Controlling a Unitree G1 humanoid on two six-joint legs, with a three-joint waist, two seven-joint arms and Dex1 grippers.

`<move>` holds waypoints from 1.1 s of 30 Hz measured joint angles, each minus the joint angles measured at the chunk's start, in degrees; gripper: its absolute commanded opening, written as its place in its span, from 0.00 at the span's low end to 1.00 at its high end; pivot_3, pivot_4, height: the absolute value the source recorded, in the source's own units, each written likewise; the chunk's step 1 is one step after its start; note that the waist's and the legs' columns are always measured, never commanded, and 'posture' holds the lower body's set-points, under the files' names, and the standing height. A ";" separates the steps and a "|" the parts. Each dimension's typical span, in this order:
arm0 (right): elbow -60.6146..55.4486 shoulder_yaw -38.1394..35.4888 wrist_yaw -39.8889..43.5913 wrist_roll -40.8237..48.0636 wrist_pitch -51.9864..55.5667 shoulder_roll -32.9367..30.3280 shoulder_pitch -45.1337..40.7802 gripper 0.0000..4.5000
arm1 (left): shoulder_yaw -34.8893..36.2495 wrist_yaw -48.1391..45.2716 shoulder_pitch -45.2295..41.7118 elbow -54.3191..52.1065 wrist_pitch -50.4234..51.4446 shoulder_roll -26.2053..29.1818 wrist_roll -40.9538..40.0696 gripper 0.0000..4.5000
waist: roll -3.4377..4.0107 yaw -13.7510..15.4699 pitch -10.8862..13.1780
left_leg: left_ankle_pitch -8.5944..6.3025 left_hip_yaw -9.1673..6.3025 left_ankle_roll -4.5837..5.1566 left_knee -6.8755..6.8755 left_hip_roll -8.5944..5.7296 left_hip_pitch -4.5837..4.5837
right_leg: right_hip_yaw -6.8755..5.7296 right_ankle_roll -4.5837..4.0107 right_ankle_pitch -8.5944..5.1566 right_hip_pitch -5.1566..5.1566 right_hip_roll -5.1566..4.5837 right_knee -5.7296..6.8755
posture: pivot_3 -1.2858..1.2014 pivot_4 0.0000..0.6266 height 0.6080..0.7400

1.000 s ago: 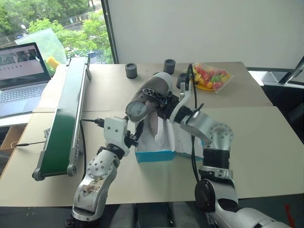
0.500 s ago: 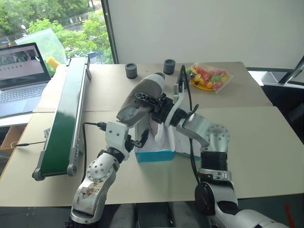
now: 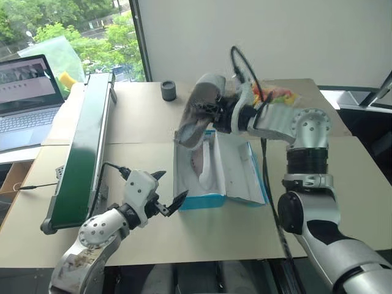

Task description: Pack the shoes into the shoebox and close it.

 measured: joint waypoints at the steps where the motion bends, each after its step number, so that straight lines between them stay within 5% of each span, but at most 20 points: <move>1: 2.27 0.05 -0.08 -1.02 3.34 -0.47 -1.34 0.31 | 1.03 -1.26 -0.49 -0.24 -0.03 1.41 -0.25 1.00 | 0.03 0.03 0.02 | 0.00 0.01 0.00 0.00 -0.02 0.00 | 0.00 0.00 0.00 0.02 -0.03 -0.02 | 0.52 0.24 1.00; 6: 9.51 2.34 0.22 -4.01 10.96 -0.31 -7.88 0.31 | 0.59 -4.94 -1.24 -0.17 -0.26 4.33 -1.70 1.00 | 0.05 -0.19 0.03 | -0.03 0.03 0.05 -0.03 -0.01 -0.02 | 0.00 0.02 0.00 0.02 -0.01 -0.12 | 0.52 0.24 1.00; 18: 15.02 3.40 3.64 -14.92 11.01 8.26 -7.17 0.31 | 1.25 -4.19 4.99 -2.36 -0.40 4.45 -2.05 1.00 | 0.06 -0.10 0.03 | -0.03 0.00 0.05 -0.02 -0.01 -0.02 | -0.01 0.03 0.00 0.02 -0.02 -0.09 | 0.52 0.24 1.00; 23: 17.24 4.43 9.11 -23.25 6.97 9.79 -5.57 0.31 | 6.89 -4.13 9.71 -3.38 -0.41 5.70 -2.08 1.00 | 0.07 -0.16 0.03 | -0.03 0.01 0.04 -0.02 -0.01 0.03 | -0.01 0.02 0.00 0.04 -0.01 -0.07 | 0.52 0.24 1.00; 33: 30.18 11.02 23.10 -38.76 -7.52 15.13 -8.11 0.31 | 6.83 -2.47 9.73 -5.84 -0.15 5.09 -2.20 1.00 | 0.07 -0.27 0.03 | -0.03 0.01 0.03 -0.02 -0.01 0.19 | 0.01 0.02 0.00 0.12 0.00 -0.02 | 0.52 0.24 1.00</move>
